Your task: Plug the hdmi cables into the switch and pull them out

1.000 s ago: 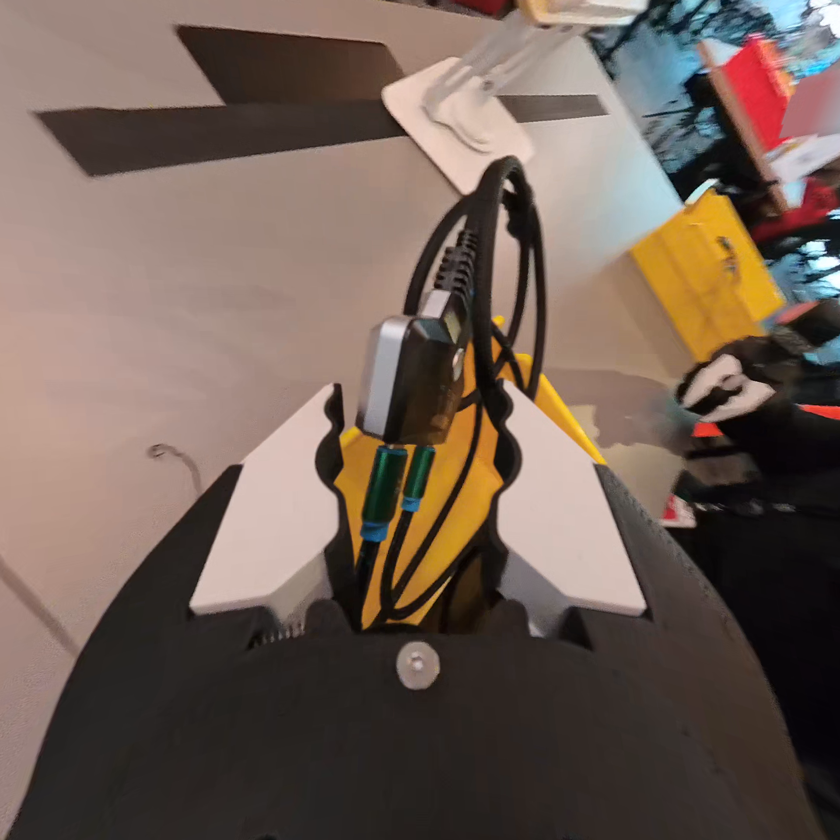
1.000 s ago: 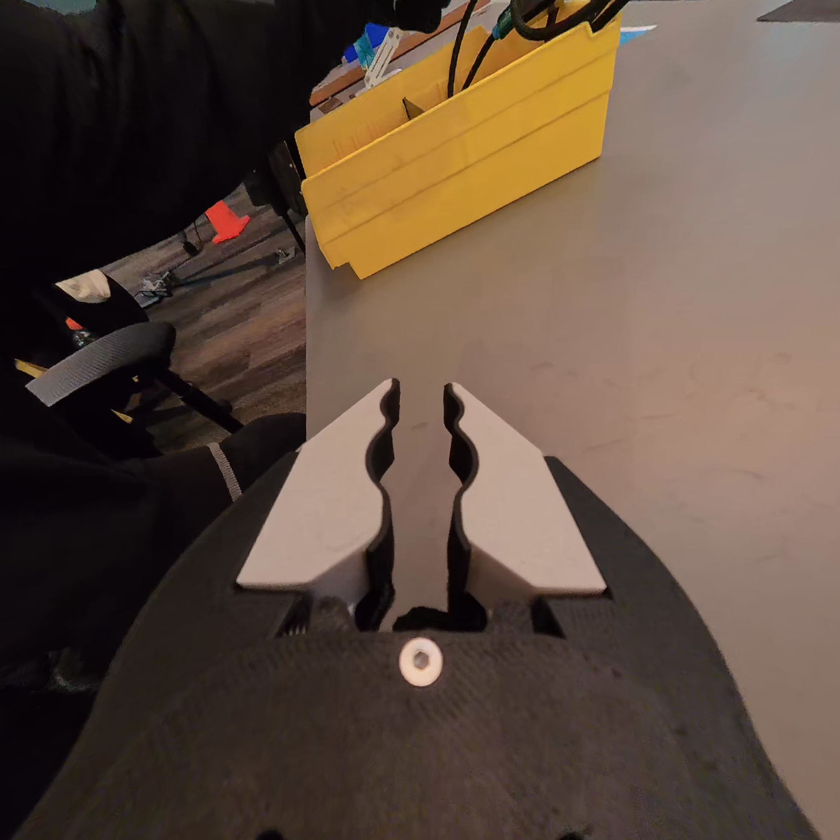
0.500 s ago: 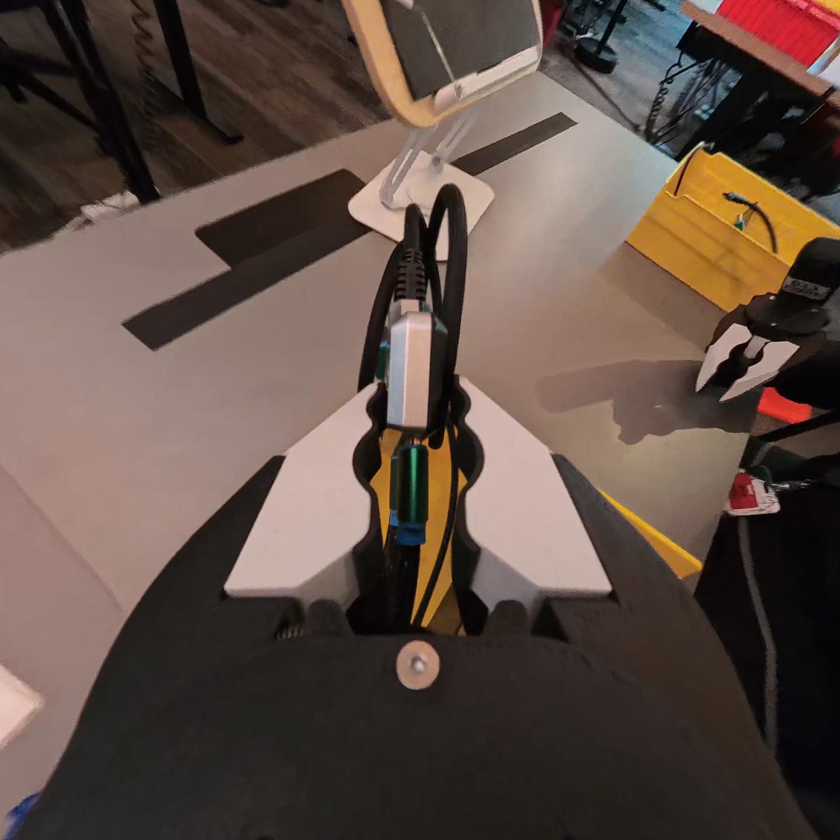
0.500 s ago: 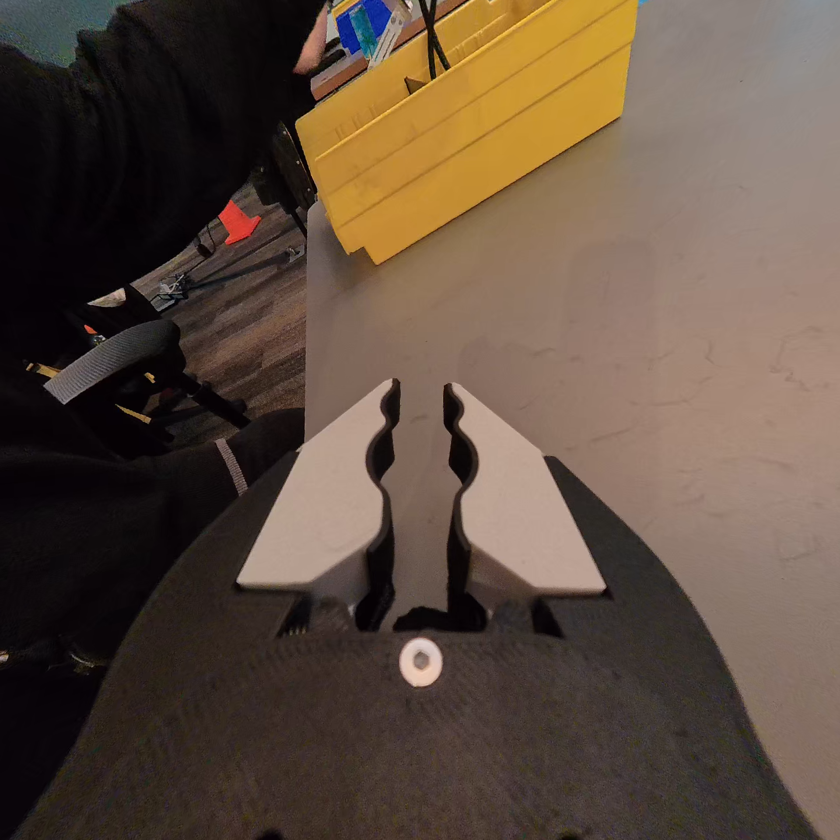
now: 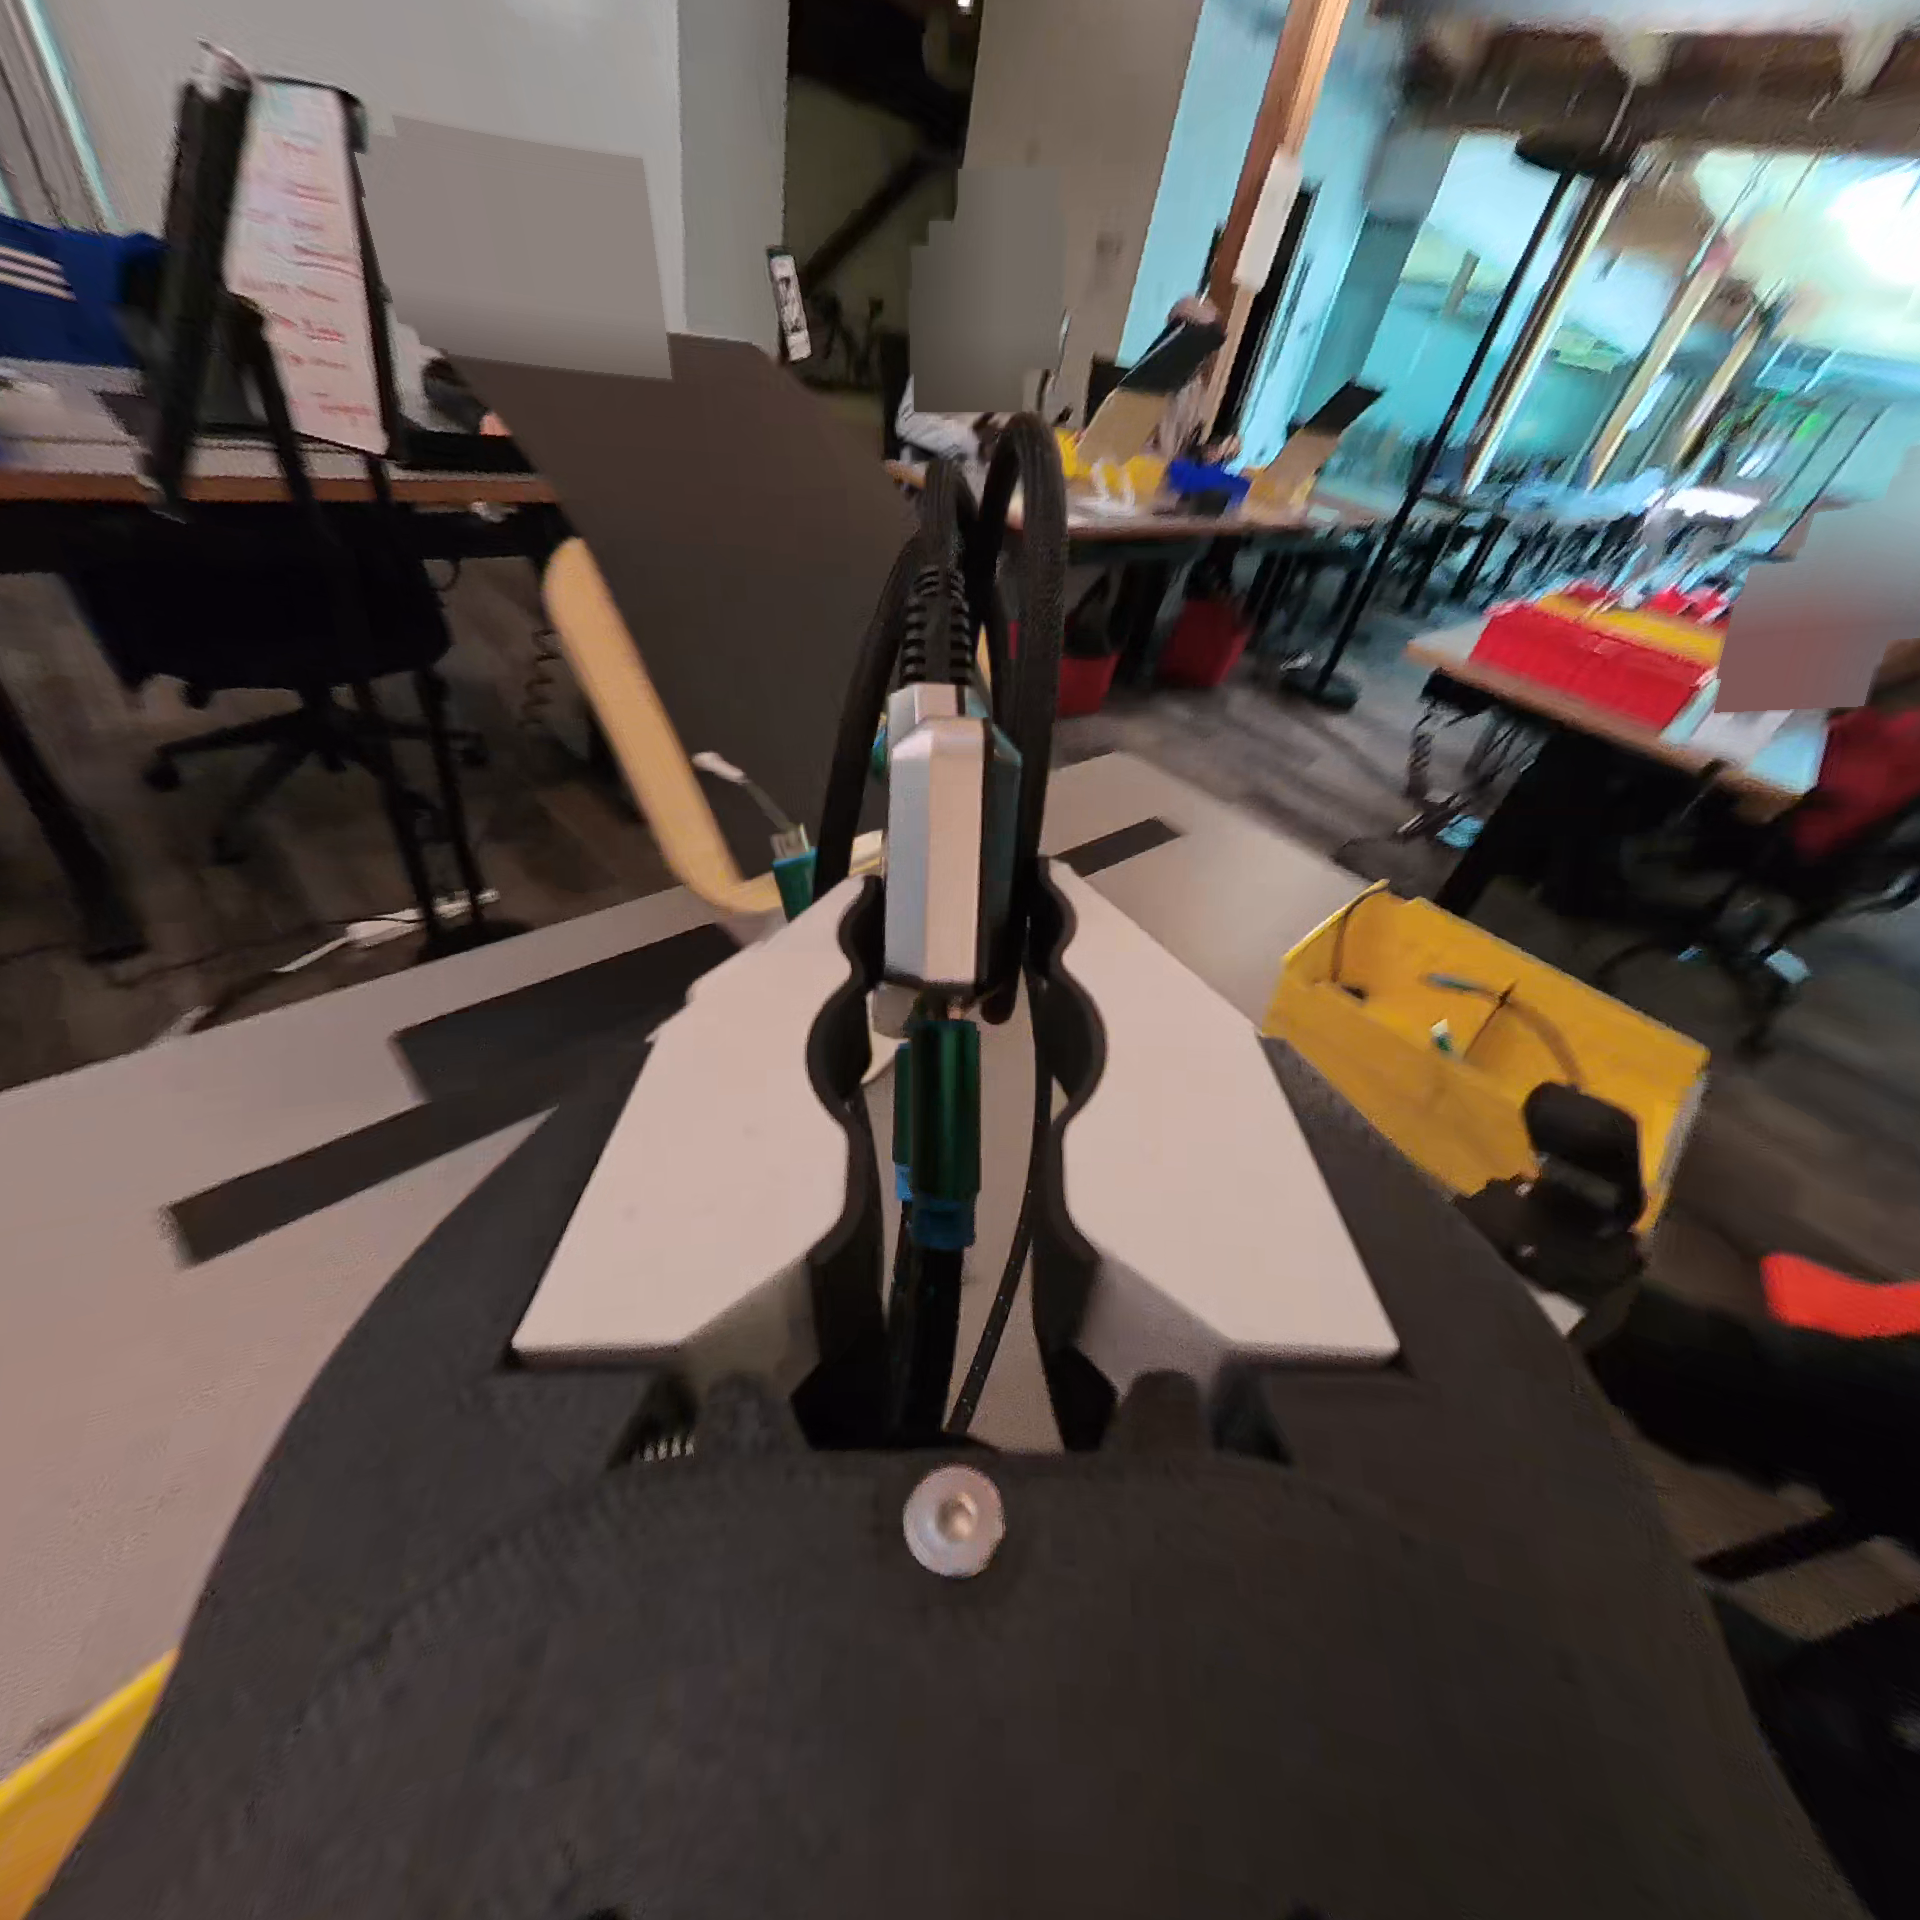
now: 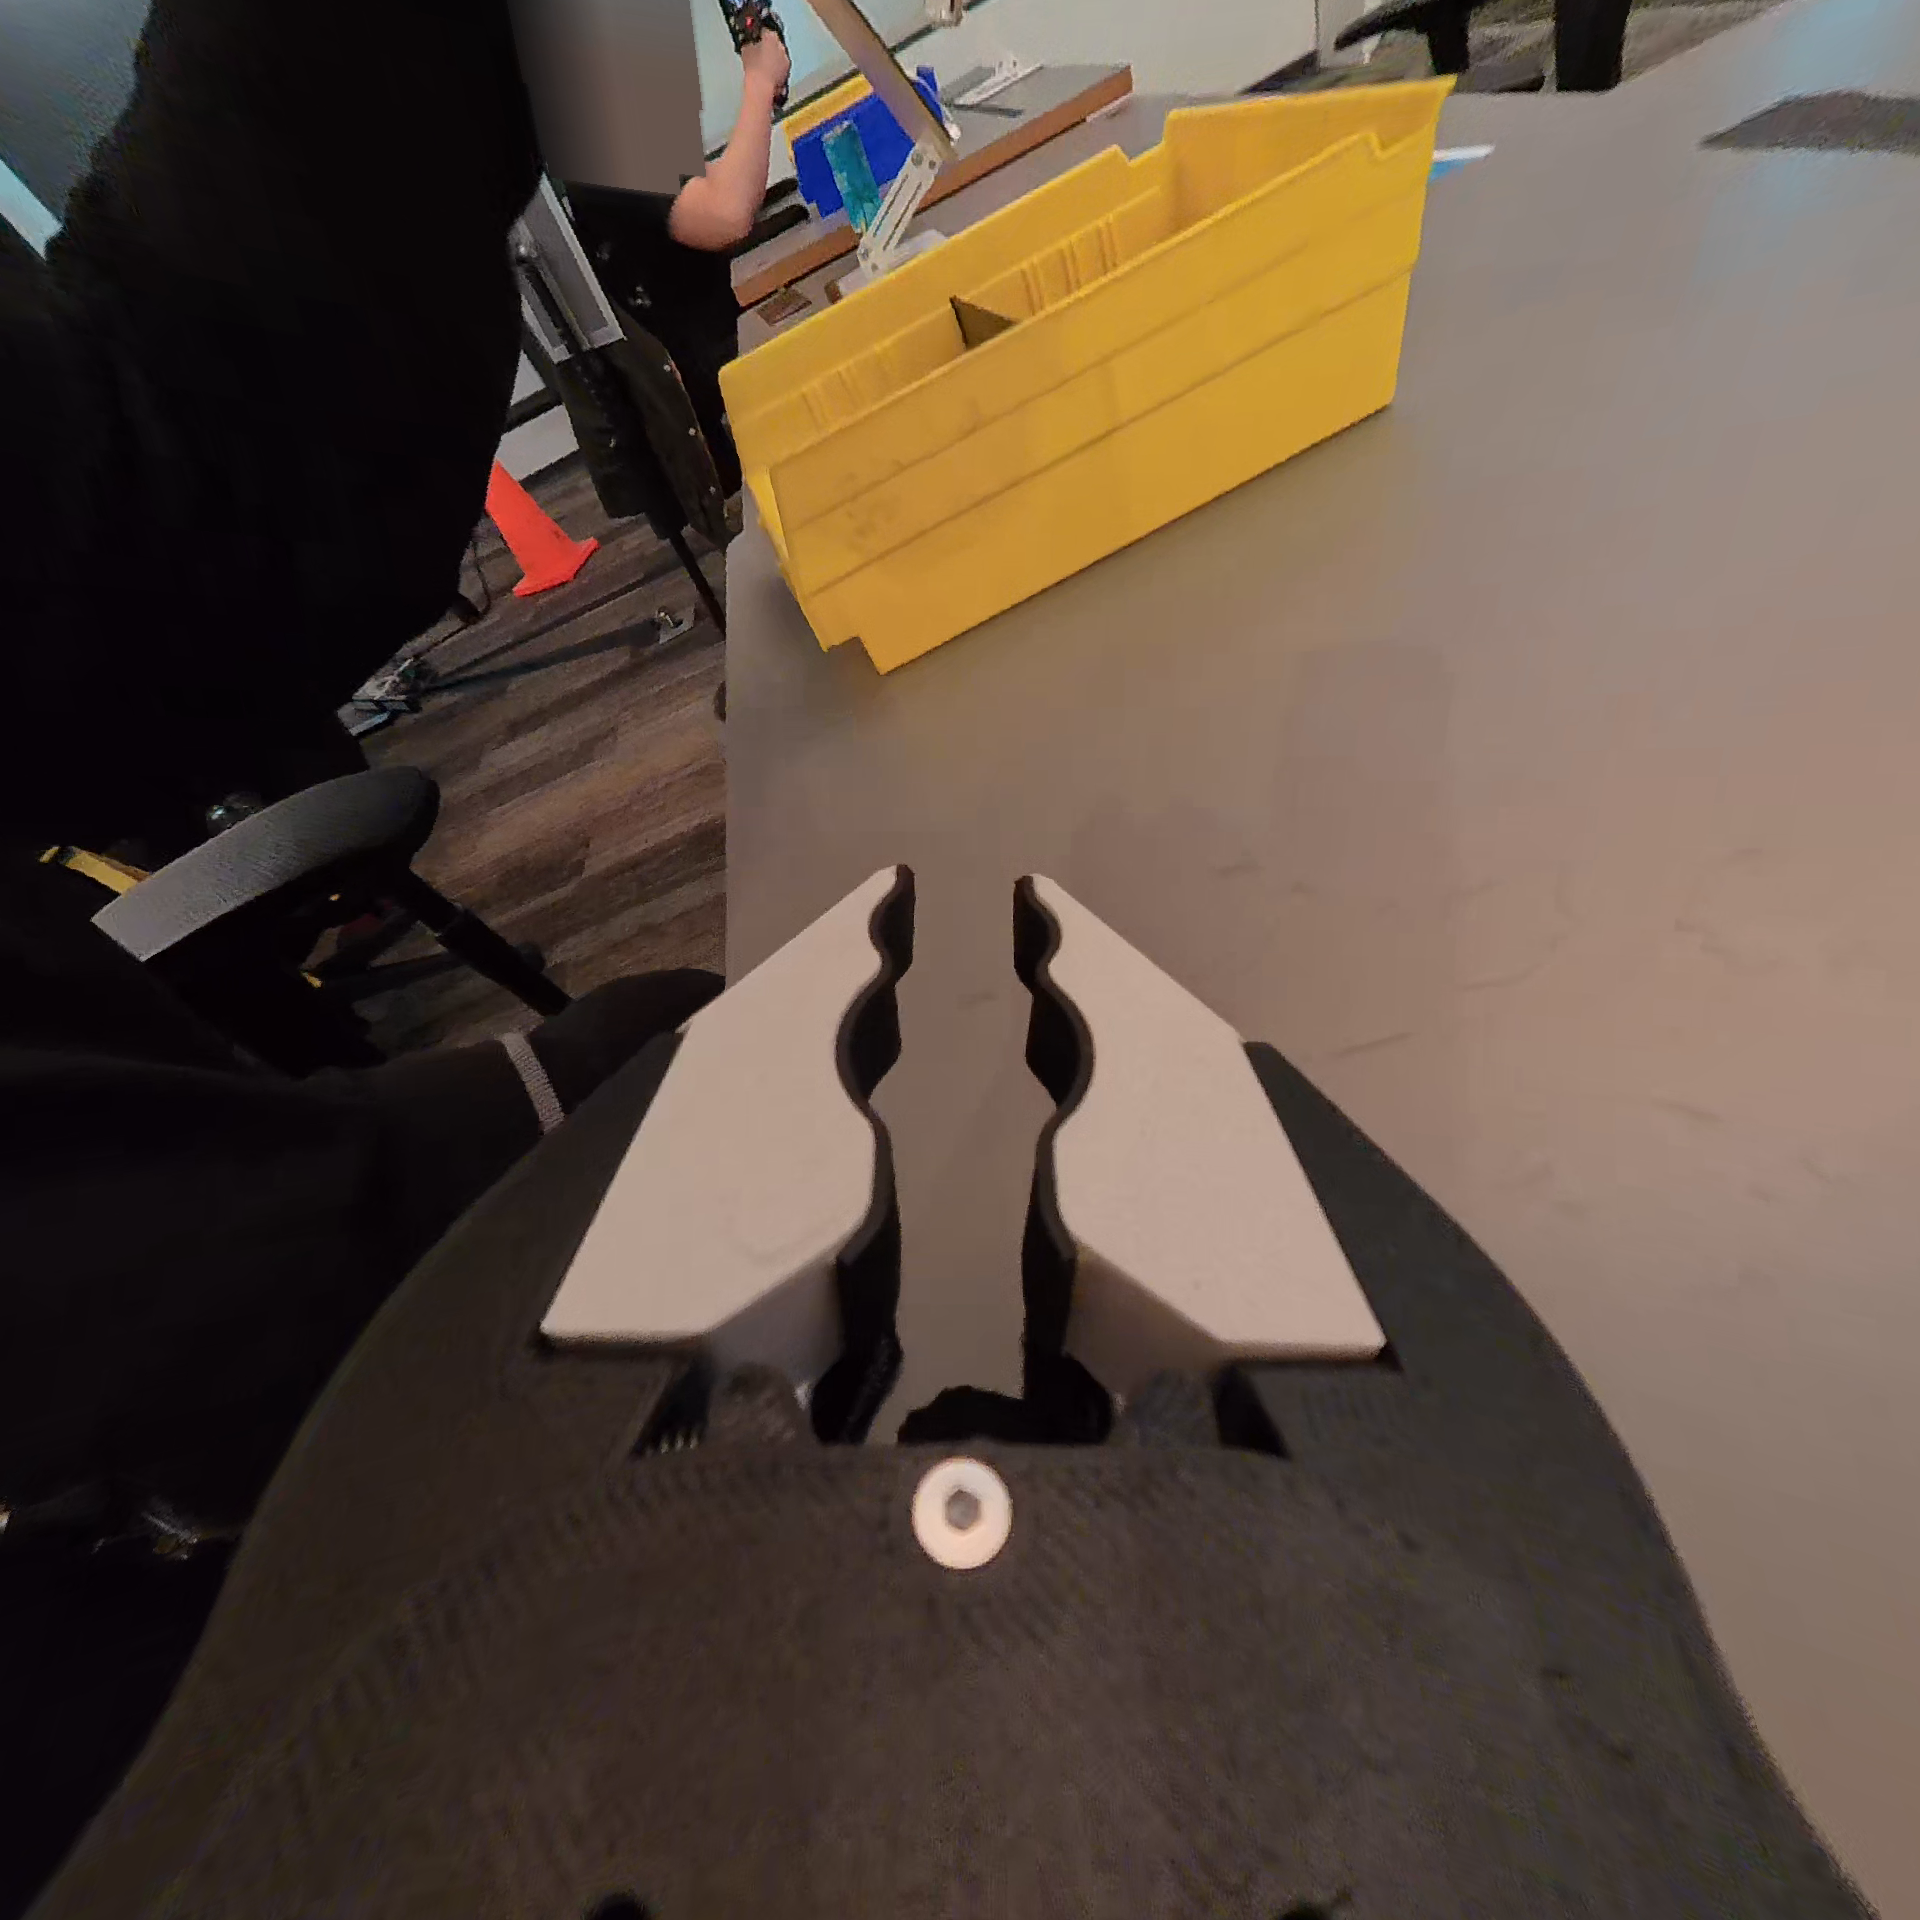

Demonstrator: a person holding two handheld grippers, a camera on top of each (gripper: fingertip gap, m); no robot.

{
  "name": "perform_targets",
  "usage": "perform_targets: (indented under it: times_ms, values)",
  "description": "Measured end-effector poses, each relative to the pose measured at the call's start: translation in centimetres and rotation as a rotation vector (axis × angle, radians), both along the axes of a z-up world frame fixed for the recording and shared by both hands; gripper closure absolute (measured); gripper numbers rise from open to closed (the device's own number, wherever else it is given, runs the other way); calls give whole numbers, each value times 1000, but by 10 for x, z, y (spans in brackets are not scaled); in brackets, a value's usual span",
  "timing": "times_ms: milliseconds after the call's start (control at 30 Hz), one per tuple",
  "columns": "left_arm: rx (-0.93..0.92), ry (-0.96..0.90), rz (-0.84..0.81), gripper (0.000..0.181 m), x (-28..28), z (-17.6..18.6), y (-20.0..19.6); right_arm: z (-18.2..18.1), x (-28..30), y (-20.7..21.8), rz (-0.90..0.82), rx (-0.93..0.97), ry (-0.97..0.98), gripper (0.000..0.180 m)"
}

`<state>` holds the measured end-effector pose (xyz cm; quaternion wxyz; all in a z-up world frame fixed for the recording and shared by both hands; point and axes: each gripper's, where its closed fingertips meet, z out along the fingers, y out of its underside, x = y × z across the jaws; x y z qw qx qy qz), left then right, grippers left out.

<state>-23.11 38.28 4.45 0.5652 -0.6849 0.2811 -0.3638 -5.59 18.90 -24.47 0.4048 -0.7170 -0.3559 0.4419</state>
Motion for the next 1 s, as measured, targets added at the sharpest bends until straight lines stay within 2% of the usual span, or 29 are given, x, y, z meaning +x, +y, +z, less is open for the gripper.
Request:
perform_targets:
  times_ms: [100, 200, 267, 500, 733, 900, 1000]
  values:
    - [-65, -103, -29, 156, 59, -30, -10, 15, 5, 0, -25, 48, 23, 163]
    - [-143, -141, -62, 156, 117, -78, -20, 29, 10, -4, -19, 110, 48, 169]
    - [-220, -184, -76, 156, 148, -112, -23, 28, 14, -3, -29, 109, 36, 167]
    - [-494, -383, -18, 155, 195, -219, -26, 11, 25, 9, -86, 68, -3, 164]
    - [-554, -522, 38, 154, 190, -251, -42, -13, 40, 45, -248, 35, -83, 147]
    - [-553, -582, 66, 154, 189, -262, -53, -21, 22, 55, -225, -55, -86, 148]
    - [-574, -600, 54, 154, 192, -267, -60, -34, 14, 61, -217, -61, -177, 154]
